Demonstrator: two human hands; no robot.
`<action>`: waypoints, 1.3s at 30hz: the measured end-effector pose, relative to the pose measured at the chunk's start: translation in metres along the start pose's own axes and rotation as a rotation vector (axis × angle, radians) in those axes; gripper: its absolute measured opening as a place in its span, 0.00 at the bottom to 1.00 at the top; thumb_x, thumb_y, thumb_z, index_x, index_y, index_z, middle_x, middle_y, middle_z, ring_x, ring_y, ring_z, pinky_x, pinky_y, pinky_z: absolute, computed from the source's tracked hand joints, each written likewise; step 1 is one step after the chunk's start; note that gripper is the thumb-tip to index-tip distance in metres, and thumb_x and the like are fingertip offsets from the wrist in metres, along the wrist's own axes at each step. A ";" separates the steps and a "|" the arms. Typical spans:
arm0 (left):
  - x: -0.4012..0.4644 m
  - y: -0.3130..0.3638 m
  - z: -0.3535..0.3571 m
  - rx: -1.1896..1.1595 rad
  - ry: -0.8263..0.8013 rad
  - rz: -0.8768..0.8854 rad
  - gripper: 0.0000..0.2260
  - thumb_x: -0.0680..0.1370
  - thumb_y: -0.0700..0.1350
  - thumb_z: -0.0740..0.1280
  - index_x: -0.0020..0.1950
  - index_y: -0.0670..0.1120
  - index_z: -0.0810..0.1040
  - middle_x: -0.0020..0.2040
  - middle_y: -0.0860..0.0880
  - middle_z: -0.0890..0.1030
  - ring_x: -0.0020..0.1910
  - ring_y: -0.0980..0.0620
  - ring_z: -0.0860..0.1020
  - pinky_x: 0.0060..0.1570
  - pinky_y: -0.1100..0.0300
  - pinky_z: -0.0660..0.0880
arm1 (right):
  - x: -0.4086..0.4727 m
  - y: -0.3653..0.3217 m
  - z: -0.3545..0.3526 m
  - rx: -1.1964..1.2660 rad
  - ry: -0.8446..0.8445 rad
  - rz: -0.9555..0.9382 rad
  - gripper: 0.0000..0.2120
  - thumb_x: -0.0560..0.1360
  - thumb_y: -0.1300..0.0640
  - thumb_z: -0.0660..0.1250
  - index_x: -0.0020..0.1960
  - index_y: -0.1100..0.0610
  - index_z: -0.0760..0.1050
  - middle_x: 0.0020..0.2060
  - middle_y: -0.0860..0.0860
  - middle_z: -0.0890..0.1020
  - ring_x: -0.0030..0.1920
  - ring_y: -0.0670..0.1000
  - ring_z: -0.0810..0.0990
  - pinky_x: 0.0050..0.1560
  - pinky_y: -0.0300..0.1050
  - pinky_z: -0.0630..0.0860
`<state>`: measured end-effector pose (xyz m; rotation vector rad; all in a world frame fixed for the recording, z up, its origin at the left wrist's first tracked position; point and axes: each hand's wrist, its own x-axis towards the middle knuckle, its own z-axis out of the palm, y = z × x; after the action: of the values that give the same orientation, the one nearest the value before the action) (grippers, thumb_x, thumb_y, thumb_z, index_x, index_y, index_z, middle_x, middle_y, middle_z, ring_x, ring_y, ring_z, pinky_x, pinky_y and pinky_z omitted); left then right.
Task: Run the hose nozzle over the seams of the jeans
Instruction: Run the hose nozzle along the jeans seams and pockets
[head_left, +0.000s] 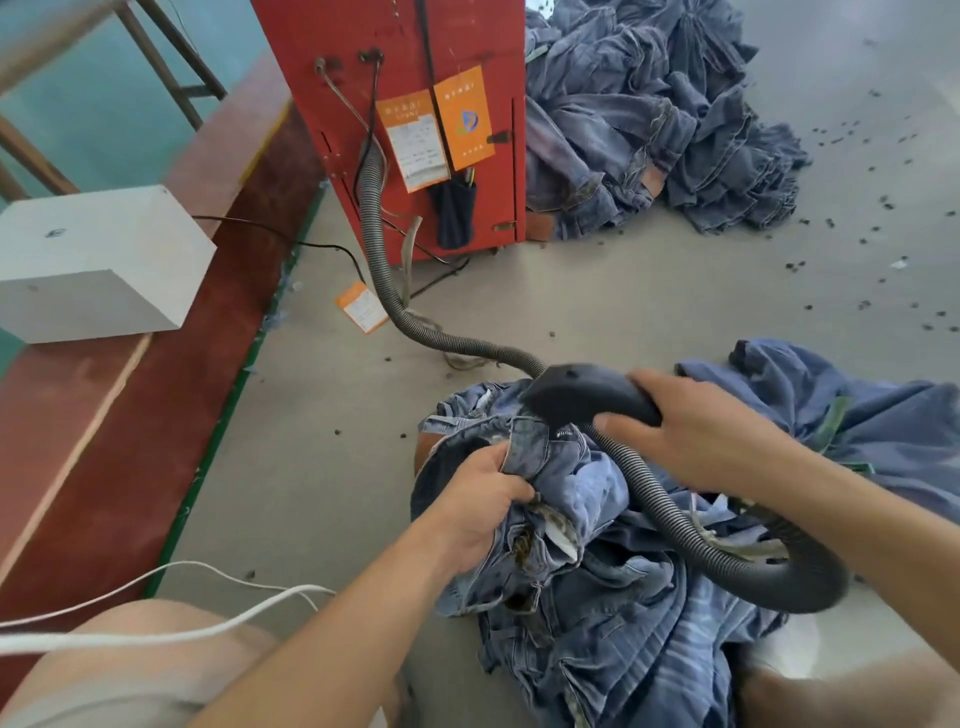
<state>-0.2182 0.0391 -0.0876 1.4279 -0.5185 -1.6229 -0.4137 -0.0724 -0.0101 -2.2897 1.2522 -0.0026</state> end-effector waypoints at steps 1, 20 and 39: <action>0.000 -0.001 0.000 -0.015 -0.003 -0.011 0.22 0.73 0.25 0.59 0.50 0.45 0.87 0.54 0.41 0.86 0.54 0.40 0.84 0.58 0.44 0.80 | 0.004 0.003 -0.006 0.027 0.047 0.045 0.11 0.79 0.37 0.65 0.51 0.43 0.71 0.31 0.46 0.80 0.28 0.44 0.79 0.28 0.38 0.71; 0.005 0.000 -0.011 0.126 -0.047 -0.009 0.15 0.73 0.34 0.70 0.52 0.52 0.80 0.48 0.54 0.88 0.48 0.58 0.85 0.47 0.65 0.80 | -0.010 0.020 -0.039 0.194 -0.171 -0.066 0.05 0.77 0.39 0.69 0.47 0.34 0.72 0.26 0.47 0.79 0.20 0.47 0.76 0.23 0.38 0.72; 0.013 0.022 -0.008 0.092 0.202 -0.055 0.05 0.74 0.43 0.72 0.38 0.49 0.83 0.42 0.49 0.84 0.38 0.53 0.83 0.38 0.59 0.80 | -0.011 0.021 -0.030 0.115 -0.061 -0.053 0.07 0.77 0.40 0.68 0.48 0.40 0.73 0.27 0.42 0.80 0.20 0.45 0.76 0.22 0.35 0.70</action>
<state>-0.2029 0.0187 -0.0797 1.6665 -0.4444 -1.4927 -0.4442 -0.0859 0.0088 -2.2065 1.1315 -0.0227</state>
